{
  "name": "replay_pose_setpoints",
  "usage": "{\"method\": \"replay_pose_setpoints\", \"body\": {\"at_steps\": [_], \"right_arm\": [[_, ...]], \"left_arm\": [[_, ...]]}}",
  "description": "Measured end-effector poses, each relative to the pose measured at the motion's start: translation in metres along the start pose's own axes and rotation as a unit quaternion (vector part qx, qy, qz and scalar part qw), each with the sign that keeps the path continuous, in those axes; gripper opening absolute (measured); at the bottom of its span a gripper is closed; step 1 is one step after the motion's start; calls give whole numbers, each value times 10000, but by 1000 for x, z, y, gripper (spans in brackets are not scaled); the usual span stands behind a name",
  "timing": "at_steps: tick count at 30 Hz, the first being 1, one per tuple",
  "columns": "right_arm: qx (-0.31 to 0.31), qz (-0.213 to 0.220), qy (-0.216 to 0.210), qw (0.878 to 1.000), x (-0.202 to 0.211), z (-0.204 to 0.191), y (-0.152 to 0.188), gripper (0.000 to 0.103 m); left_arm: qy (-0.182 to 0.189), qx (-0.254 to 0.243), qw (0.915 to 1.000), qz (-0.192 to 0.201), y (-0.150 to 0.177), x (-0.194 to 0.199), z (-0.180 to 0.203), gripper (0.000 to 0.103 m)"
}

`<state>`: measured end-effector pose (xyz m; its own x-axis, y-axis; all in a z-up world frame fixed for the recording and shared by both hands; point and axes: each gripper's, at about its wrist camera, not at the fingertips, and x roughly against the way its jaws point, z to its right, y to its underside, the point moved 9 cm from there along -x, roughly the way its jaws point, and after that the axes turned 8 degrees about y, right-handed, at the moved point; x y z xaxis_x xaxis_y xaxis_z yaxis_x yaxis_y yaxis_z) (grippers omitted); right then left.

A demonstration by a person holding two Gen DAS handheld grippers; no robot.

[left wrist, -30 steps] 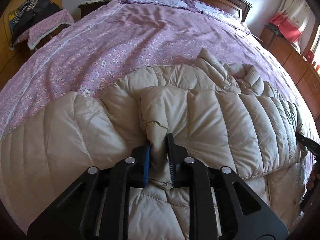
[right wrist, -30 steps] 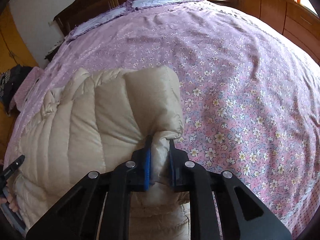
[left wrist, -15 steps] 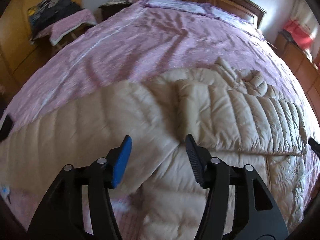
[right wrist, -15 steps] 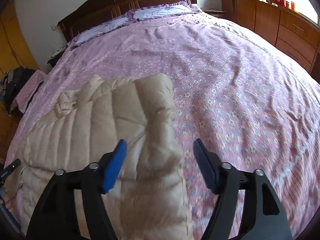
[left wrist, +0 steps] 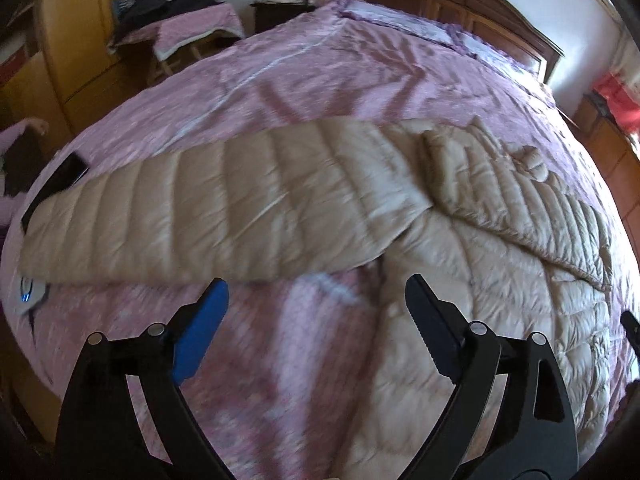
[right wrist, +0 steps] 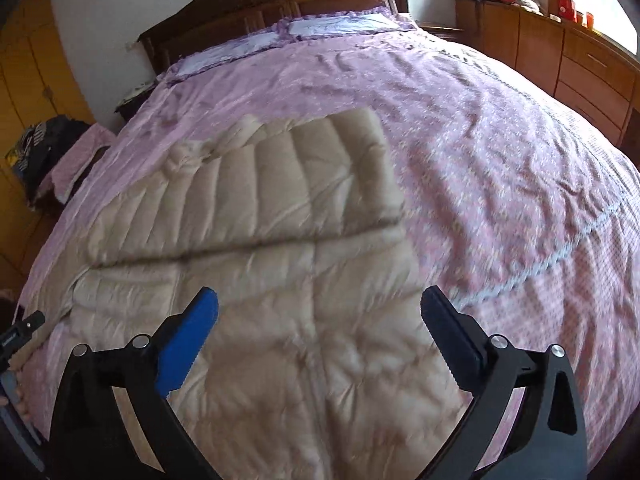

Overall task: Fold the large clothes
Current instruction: 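Move the left gripper to the jacket side edge and close on it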

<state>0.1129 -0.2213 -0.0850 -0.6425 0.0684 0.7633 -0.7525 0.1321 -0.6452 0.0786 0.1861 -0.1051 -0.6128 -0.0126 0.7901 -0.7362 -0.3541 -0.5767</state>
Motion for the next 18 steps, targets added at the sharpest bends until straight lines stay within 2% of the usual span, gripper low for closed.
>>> {"method": "replay_pose_setpoints", "body": {"at_steps": [9, 16, 18], "right_arm": [[279, -66, -35, 9996, 14, -15, 40, 98], [198, -185, 6, 9996, 16, -12, 53, 98], [127, -244, 11, 9996, 15, -11, 57, 98]], "left_arm": [[-335, 676, 9971, -18, 19, 1, -66, 90], [-702, 1230, 9899, -54, 9, -17, -129, 90], [-653, 1421, 9876, -115, 7, -26, -141, 90]]}}
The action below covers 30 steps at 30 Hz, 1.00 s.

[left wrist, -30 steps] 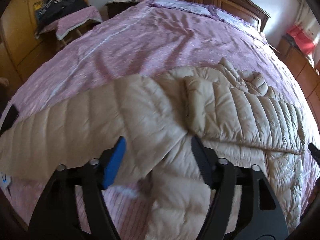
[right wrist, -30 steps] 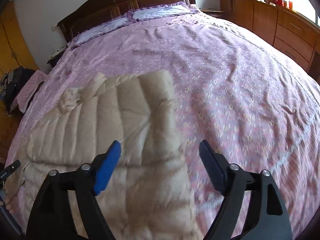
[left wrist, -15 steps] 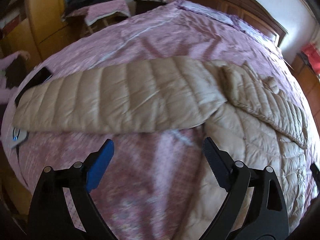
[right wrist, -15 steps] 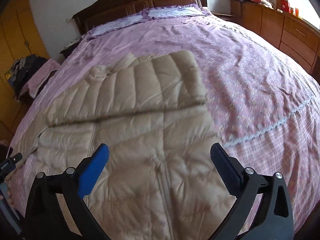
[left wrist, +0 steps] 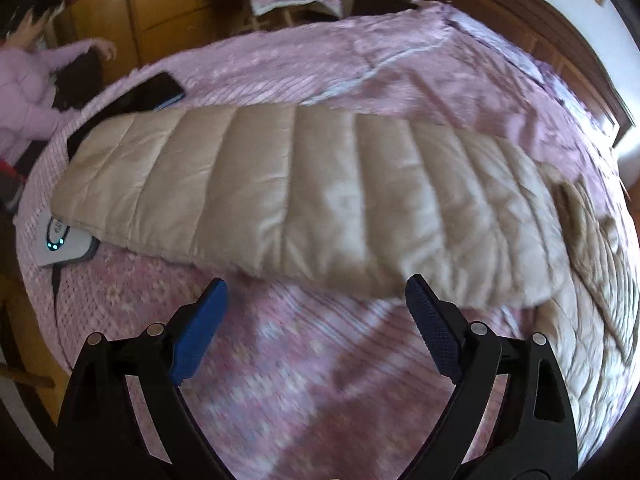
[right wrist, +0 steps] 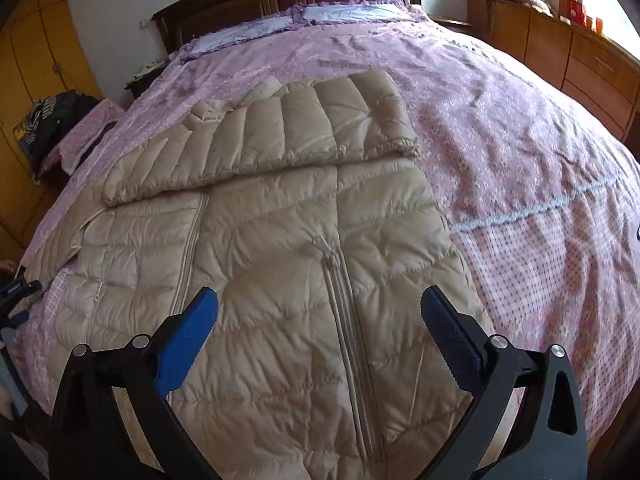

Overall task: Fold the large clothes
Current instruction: 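Move the left gripper to the jacket side edge and close on it, then lift the side panel with the left gripper, fold it over the body, open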

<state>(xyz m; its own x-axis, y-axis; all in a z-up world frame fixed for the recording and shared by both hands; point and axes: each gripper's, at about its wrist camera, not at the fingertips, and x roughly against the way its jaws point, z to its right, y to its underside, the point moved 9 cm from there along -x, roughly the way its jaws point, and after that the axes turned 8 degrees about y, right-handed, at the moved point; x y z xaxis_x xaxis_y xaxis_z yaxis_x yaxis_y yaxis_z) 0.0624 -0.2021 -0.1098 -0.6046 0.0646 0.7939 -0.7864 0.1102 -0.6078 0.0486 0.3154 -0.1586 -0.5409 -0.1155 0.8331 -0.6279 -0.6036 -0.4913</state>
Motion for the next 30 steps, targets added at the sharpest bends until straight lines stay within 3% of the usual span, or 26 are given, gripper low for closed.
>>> {"method": "replay_pose_setpoints", "body": {"at_steps": [9, 12, 15, 17, 18, 20, 23, 30], "right_arm": [[15, -135, 45, 9999, -1, -3, 9, 97], [44, -141, 36, 9999, -1, -6, 9, 98], [73, -140, 30, 9999, -1, -7, 10, 98], [78, -148, 25, 9999, -1, -7, 9, 98], [77, -151, 18, 9999, -1, -6, 9, 98], [79, -146, 20, 9999, -1, -7, 9, 97], [116, -124, 44, 9998, 0, -6, 9, 97], [131, -136, 34, 9998, 1, -3, 8, 98]], "left_arm": [[364, 539, 9978, 127, -20, -25, -15, 90], [300, 550, 9979, 162, -23, -31, -16, 90], [97, 358, 9991, 192, -23, -29, -14, 77], [78, 255, 9994, 232, -23, -25, -12, 52], [159, 220, 9993, 251, -24, -22, -9, 44], [355, 120, 9989, 271, -26, -17, -2, 17], [449, -93, 9982, 393, -27, -4, 9, 8], [723, -676, 9913, 865, -35, 46, 43, 6]]}}
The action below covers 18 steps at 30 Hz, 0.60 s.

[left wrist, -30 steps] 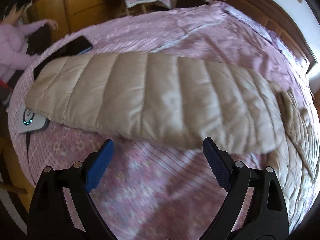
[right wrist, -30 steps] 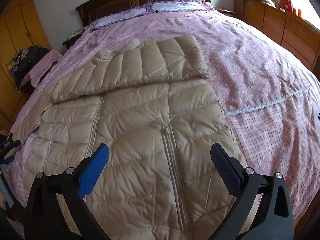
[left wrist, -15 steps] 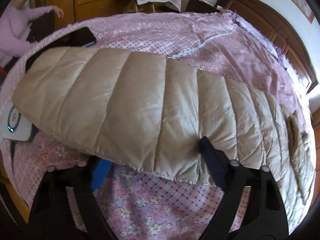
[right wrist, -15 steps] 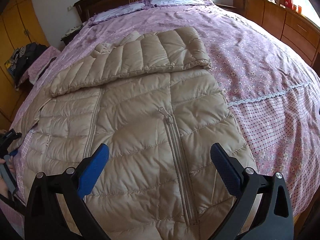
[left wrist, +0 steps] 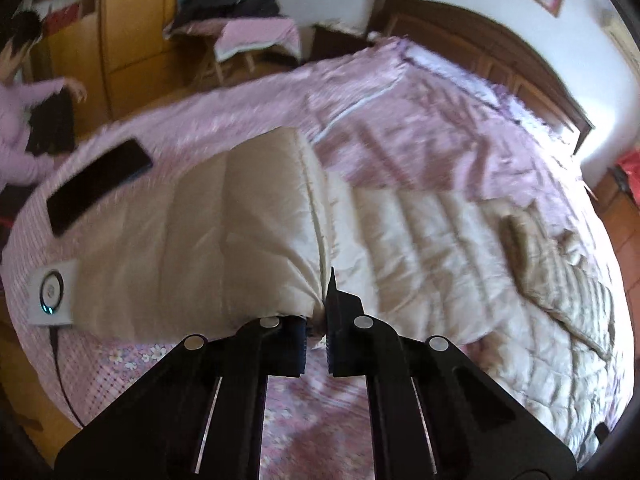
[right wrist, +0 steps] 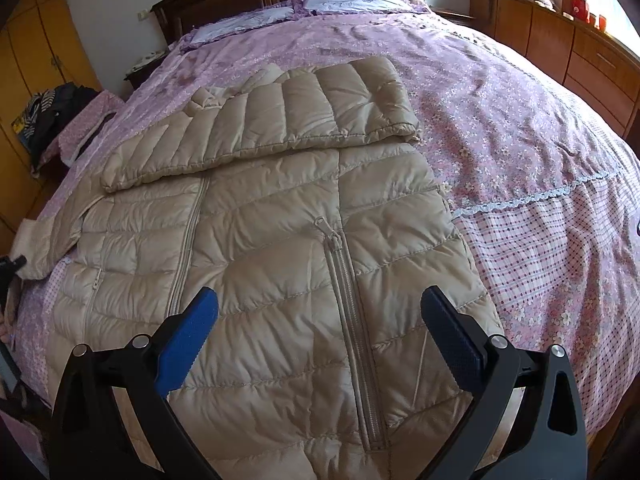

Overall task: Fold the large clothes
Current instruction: 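Lift the side panel with the left gripper, fold it over the body, open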

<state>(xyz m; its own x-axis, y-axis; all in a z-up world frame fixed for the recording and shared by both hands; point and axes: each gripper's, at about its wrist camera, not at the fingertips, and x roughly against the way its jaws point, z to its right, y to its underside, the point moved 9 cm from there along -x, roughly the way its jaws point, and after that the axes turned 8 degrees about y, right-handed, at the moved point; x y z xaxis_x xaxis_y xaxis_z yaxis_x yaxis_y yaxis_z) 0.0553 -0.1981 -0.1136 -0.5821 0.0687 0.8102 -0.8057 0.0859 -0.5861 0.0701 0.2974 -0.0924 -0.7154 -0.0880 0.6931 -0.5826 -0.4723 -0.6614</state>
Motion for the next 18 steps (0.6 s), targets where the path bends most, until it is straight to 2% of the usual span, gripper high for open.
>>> {"method": "replay_pose_setpoints", "body": {"at_steps": [4, 10, 18], "right_arm": [[-1, 1, -22, 10000, 1, 2, -1, 98], [-68, 93, -21, 9999, 6, 10, -4, 98], [-202, 160, 38, 9997, 13, 28, -7, 98]], "left_arm": [[260, -309, 9988, 281, -15, 27, 28, 6], [747, -778, 9918, 680, -37, 67, 83, 6], [1472, -1159, 9792, 783, -39, 89, 159, 6]]}}
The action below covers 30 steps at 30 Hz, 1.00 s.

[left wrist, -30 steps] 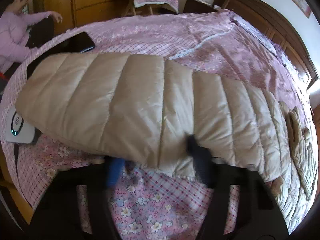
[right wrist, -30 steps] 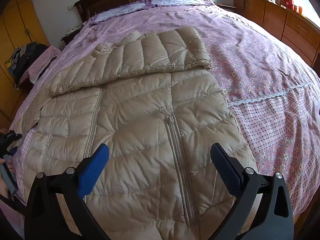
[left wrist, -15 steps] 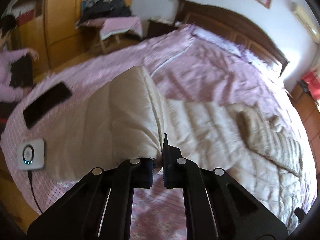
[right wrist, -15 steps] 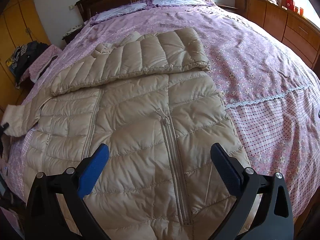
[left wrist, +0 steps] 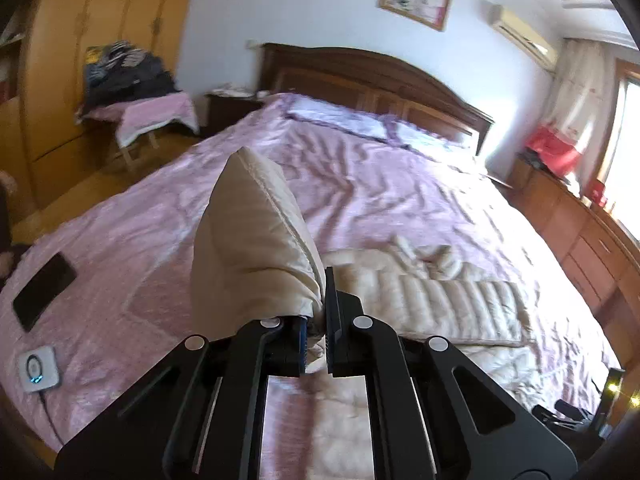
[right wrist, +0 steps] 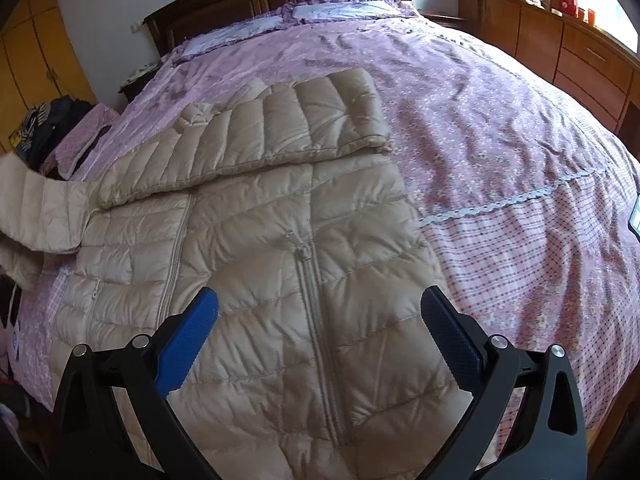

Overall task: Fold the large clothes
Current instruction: 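Lift the side panel with the left gripper, fold it over the body, open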

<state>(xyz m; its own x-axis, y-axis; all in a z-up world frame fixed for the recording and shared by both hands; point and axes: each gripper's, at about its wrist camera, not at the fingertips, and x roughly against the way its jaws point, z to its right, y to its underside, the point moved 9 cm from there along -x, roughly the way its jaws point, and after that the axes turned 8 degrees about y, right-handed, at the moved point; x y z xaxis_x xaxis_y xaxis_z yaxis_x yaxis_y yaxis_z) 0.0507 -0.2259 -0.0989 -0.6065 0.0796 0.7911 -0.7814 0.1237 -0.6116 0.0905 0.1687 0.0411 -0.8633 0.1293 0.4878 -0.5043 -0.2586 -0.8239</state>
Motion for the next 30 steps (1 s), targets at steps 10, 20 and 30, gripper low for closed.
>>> {"method": "replay_pose_setpoints", "body": {"at_steps": [10, 20, 30], "right_arm": [[-137, -2, 136, 9998, 3, 24, -1, 98], [-347, -70, 254, 9991, -1, 46, 4, 98], [-460, -182, 274, 9984, -8, 56, 10, 98]], "left_arm": [[1003, -164, 9944, -298, 22, -40, 89, 6], [1255, -456, 9841, -1167, 96, -108, 141, 6], [1079, -545, 9734, -1946, 159, -165, 149, 6]]}}
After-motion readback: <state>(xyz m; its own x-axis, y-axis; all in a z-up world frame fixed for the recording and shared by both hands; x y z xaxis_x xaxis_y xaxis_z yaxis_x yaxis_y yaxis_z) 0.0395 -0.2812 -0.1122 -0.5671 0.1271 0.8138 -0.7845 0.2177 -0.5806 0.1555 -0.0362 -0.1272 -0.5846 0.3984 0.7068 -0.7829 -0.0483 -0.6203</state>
